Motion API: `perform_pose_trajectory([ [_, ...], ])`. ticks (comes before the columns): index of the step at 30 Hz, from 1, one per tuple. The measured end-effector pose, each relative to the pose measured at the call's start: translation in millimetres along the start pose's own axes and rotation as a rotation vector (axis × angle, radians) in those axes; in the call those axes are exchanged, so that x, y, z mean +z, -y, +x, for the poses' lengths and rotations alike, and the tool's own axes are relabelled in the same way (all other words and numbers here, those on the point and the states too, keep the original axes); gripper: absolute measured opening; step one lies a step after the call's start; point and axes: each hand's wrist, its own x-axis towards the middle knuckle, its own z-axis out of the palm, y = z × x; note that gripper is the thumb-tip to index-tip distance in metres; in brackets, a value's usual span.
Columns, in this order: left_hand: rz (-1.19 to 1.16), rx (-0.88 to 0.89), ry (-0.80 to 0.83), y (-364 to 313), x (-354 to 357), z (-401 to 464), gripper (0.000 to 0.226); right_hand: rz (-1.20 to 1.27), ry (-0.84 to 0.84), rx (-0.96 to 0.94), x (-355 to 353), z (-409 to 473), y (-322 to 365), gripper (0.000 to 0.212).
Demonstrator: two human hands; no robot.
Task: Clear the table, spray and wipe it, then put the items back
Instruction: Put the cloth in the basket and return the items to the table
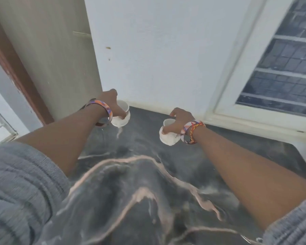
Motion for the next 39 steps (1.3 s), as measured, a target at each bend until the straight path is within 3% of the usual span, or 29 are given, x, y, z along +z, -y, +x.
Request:
perform_pose_trajectory([
  [5,-0.085,0.028,0.0,55.8,3.2,89.2,0.072,0.029,-0.074,0.117,32.0,80.3,55.5,0.044],
  [10,-0.073,0.075,0.003,89.6,15.9,141.2,0.075,0.134,-0.149,0.183,61.8,127.9,83.2,0.034],
  [14,-0.073,0.077,0.03,111.9,24.4,165.5,0.073,0.158,-0.166,0.174,88.9,154.9,98.3,0.054],
  [18,-0.109,0.07,0.054,119.9,30.5,177.5,0.072,0.115,-0.146,0.159,100.9,167.8,110.0,0.061],
  [27,-0.104,0.094,0.109,116.1,37.4,175.7,0.074,0.066,-0.13,0.157,107.8,171.2,118.1,0.062],
  [31,-0.101,0.171,-0.001,104.3,28.8,165.5,0.065,0.12,-0.142,0.141,101.0,160.3,116.0,0.067],
  [35,-0.285,0.325,-0.164,72.6,15.6,145.0,0.049,0.196,-0.22,0.11,80.9,141.1,110.3,0.054],
  [39,-0.308,0.473,-0.144,28.5,6.7,113.3,0.039,0.216,-0.312,0.103,55.2,113.7,97.5,0.035],
])
